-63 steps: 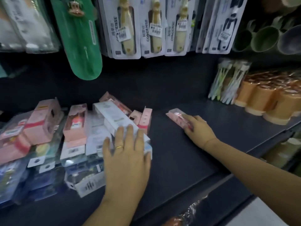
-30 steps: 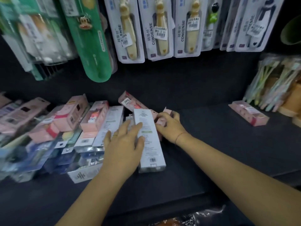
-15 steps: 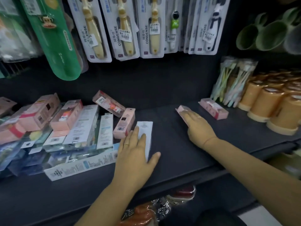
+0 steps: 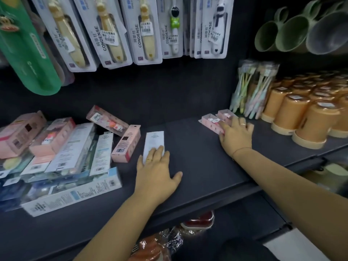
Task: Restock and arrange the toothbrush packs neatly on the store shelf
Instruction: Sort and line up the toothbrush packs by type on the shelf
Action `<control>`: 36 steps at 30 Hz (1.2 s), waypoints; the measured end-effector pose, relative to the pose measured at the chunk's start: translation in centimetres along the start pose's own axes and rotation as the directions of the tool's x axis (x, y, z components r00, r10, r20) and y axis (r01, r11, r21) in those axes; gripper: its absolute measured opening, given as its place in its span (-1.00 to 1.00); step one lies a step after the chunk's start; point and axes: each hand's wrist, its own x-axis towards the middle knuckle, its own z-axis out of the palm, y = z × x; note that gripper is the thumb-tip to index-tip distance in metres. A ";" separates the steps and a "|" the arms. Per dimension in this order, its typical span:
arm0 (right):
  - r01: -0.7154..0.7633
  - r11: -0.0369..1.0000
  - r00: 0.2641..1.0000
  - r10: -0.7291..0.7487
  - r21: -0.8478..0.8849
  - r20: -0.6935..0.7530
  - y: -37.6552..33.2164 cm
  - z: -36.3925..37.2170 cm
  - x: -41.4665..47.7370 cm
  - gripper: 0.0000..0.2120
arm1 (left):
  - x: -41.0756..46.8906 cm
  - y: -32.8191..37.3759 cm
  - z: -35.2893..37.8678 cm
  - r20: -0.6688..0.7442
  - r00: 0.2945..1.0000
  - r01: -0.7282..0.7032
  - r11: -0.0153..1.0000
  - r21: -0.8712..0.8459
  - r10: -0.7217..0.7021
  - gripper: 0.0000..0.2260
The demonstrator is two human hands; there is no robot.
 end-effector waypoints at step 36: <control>0.050 0.787 0.910 -0.289 0.615 0.296 -13.8 -5.2 -8.5 -0.46 | 3.0 -6.8 -1.9 -0.280 0.901 0.293 0.941 -0.168 -0.331 -0.62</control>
